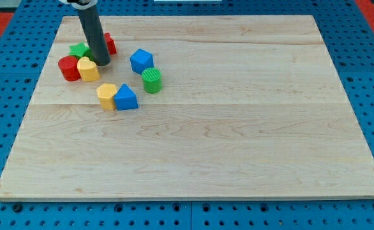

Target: Move heart to the bottom right of the red circle

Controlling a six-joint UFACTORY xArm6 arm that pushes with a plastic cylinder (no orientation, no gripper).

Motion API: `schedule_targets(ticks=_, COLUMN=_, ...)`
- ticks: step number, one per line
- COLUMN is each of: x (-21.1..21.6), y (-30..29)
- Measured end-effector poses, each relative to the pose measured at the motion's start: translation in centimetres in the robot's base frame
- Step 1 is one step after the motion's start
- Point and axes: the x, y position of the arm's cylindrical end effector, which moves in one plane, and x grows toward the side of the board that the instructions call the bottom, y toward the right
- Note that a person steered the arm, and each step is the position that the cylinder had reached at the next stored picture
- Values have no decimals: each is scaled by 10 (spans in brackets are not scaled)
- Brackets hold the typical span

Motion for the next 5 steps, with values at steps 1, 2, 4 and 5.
schedule_targets(ticks=1, x=18, y=0)
schedule_targets(ticks=2, x=27, y=0)
schedule_targets(ticks=4, x=-19, y=-1)
schedule_targets(ticks=5, x=-11, y=-13)
